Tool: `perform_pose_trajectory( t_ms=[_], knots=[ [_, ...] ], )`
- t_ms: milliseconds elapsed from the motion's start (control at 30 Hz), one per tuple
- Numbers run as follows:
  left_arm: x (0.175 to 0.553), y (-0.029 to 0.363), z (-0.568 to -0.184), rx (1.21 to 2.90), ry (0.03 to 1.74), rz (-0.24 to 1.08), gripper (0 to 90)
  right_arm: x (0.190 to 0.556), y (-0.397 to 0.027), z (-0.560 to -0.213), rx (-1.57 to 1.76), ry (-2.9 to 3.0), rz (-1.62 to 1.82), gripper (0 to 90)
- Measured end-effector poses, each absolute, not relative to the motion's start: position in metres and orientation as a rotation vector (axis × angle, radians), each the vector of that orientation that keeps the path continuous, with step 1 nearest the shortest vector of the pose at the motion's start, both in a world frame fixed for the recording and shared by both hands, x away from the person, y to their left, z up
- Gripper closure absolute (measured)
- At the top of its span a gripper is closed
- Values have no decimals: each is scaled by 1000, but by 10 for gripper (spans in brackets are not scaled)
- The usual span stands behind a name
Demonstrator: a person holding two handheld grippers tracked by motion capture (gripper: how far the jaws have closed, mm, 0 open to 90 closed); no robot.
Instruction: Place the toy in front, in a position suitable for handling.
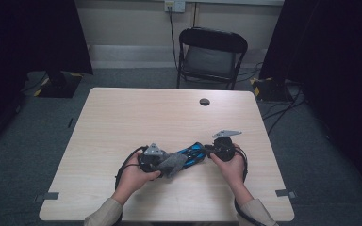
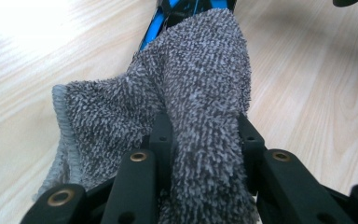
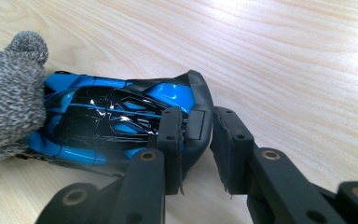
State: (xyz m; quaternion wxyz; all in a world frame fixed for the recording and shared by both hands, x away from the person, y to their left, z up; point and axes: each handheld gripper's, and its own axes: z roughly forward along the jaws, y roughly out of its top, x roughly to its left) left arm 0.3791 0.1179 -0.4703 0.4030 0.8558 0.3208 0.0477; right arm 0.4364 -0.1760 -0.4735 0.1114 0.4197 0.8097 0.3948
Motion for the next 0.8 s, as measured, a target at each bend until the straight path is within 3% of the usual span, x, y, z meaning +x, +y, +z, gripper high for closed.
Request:
perform_pose_trajectory(
  t_ms=[267,800],
  knots=[
    [380,121,-459,2135,803,163,674,436,-175,-474,1232,2372,1162,736],
    [403,79,-443,2069,737,178,671,436,-176,-475,1232,2366,1179,736]
  ],
)
